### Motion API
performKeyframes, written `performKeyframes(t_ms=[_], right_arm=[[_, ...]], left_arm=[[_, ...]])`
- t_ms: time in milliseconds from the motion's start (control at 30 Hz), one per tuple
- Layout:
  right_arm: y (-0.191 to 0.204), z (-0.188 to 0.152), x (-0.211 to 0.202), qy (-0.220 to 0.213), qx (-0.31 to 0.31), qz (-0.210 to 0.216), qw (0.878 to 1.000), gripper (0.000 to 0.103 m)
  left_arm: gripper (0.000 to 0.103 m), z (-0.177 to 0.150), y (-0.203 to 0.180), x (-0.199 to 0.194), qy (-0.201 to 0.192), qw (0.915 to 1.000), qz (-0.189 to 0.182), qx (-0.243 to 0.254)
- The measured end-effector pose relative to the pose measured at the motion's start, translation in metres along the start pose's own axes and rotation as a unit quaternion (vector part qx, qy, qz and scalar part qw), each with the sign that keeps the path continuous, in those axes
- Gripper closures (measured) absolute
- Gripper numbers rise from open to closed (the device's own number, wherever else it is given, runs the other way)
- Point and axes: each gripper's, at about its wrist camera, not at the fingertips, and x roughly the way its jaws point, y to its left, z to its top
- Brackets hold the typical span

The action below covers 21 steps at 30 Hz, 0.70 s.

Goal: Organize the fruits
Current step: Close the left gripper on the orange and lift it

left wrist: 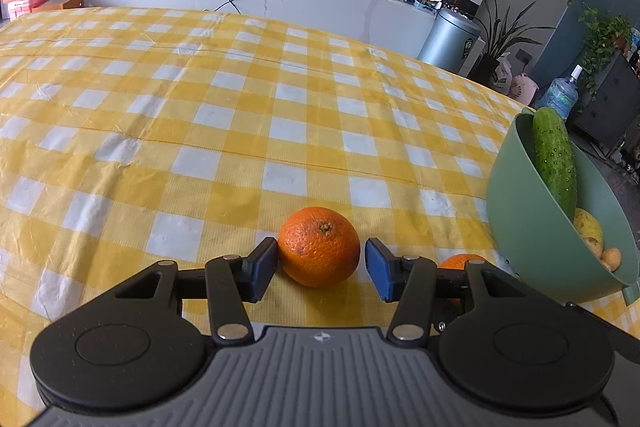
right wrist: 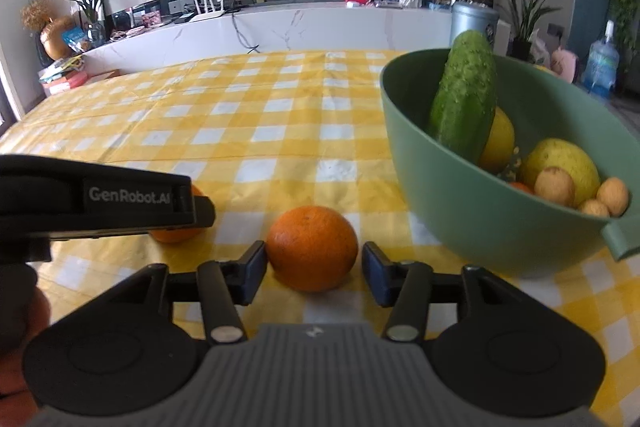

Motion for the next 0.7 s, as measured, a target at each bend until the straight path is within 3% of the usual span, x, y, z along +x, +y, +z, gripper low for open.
performKeyframes(t_ms=[167, 267, 700], right_arm=[[0.0, 0.001, -0.003, -0.009, -0.003, -0.001, 1.0, 0.052], [0.001, 0.001, -0.002, -0.008, -0.006, 0.005, 1.0, 0.057], [-0.007, 0.003, -0.016, -0.004, 0.0, 0.029, 1.0, 0.058]], left_arm=[[0.052, 0.0, -0.002, 0.001, -0.004, 0.9999, 0.004, 0.011], [0.052, 0.0, -0.003, 0.001, -0.005, 0.9999, 0.004, 0.013], [0.053, -0.001, -0.005, -0.019, -0.017, 0.9998, -0.006, 0.011]])
